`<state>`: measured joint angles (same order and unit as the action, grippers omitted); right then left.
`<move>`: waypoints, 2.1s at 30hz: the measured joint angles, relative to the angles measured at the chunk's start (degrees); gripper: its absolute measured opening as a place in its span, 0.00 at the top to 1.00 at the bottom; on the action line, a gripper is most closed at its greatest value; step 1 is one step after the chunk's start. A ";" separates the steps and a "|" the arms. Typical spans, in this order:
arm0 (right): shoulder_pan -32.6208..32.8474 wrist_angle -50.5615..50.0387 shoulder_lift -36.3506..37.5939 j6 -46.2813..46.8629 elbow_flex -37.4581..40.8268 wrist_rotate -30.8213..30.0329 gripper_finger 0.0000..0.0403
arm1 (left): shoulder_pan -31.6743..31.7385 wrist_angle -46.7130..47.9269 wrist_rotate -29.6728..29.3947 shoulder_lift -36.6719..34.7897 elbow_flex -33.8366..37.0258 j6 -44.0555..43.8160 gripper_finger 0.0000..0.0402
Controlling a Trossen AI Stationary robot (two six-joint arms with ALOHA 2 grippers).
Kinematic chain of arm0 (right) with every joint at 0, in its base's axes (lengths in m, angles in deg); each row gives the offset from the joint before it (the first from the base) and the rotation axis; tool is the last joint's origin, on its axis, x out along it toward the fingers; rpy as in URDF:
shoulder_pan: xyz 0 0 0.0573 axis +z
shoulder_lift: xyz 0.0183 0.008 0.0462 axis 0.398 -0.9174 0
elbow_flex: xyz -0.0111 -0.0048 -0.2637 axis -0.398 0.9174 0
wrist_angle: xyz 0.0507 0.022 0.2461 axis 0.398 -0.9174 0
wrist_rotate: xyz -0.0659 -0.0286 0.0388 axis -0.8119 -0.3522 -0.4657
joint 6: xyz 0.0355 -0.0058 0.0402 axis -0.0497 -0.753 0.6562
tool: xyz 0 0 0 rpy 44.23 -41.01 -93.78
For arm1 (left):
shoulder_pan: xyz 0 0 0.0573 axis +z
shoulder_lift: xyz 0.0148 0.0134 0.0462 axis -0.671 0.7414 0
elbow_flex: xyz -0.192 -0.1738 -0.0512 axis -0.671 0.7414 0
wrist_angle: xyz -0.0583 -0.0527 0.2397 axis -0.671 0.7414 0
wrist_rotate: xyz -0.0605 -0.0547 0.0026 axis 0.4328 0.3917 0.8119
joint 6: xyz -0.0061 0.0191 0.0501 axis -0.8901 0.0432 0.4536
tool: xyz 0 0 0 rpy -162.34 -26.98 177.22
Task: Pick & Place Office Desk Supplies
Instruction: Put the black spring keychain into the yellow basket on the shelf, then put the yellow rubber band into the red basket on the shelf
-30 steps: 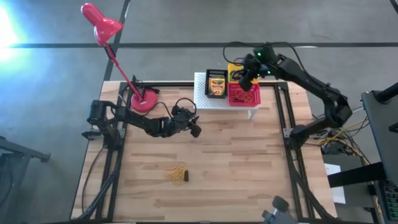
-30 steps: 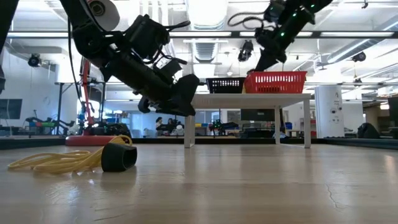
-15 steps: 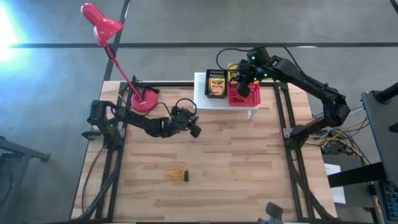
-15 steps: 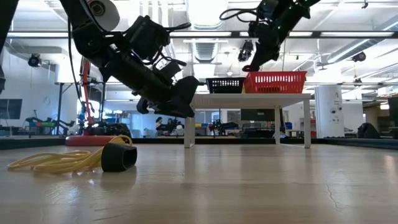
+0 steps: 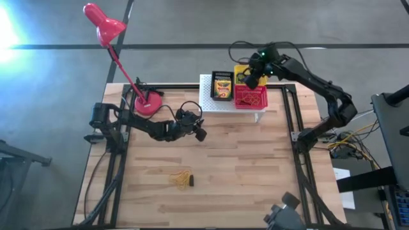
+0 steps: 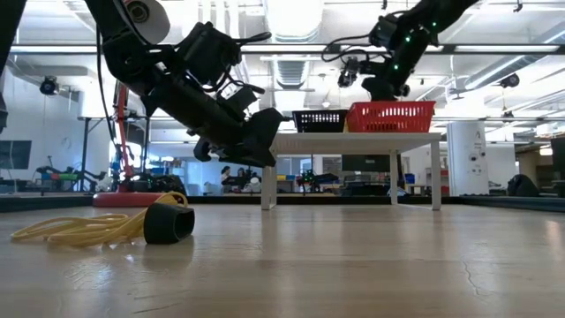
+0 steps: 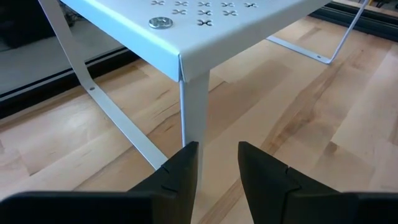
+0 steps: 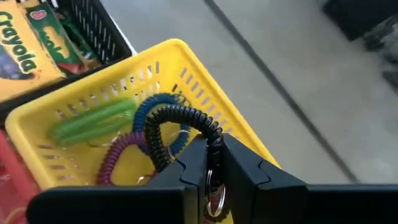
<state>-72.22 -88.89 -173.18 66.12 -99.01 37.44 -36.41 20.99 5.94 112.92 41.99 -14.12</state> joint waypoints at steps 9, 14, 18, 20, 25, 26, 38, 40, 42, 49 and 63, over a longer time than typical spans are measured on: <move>-4.24 0.04 -0.37 2.33 0.02 9.17 0.70 | 0.00 0.00 0.02 0.00 0.00 0.45 0.69; -2.70 0.23 3.71 2.21 0.01 10.54 0.61 | -0.69 0.00 0.02 0.00 0.00 0.17 0.69; 2.90 0.37 8.81 2.02 1.38 14.23 0.60 | -1.25 -0.34 0.02 -0.01 0.00 0.56 0.69; 7.41 0.66 11.50 2.10 2.58 14.22 0.60 | -2.04 -1.01 0.03 -0.51 -0.01 2.57 0.69; 19.44 3.59 17.25 3.63 9.93 14.26 0.63 | -6.84 -1.49 0.49 -6.49 -1.18 11.84 0.69; 21.94 5.84 18.31 4.77 12.22 14.24 0.63 | -8.03 -1.12 0.48 -7.99 -1.46 13.36 0.69; 49.11 60.76 13.14 18.48 43.29 13.74 0.68 | -33.79 10.79 -10.69 -17.95 -8.35 14.69 0.69; 52.70 66.74 10.13 21.50 45.74 13.75 0.69 | -38.41 25.86 -15.51 -17.91 -10.27 7.67 0.69; 55.76 70.56 7.08 24.16 47.40 13.71 0.69 | -42.26 41.13 -16.14 -17.90 -11.59 -5.17 0.69; 61.87 77.47 -3.48 27.25 48.85 7.90 0.70 | -48.85 61.90 -1.59 -17.51 -9.02 -42.78 0.69; 61.50 80.33 -17.32 22.34 36.39 3.20 0.70 | -46.37 43.26 7.17 -8.62 1.66 -36.66 0.69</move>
<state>-10.72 -8.56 -190.50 88.46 -62.62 40.64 -82.78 64.24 13.11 104.30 43.65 -50.78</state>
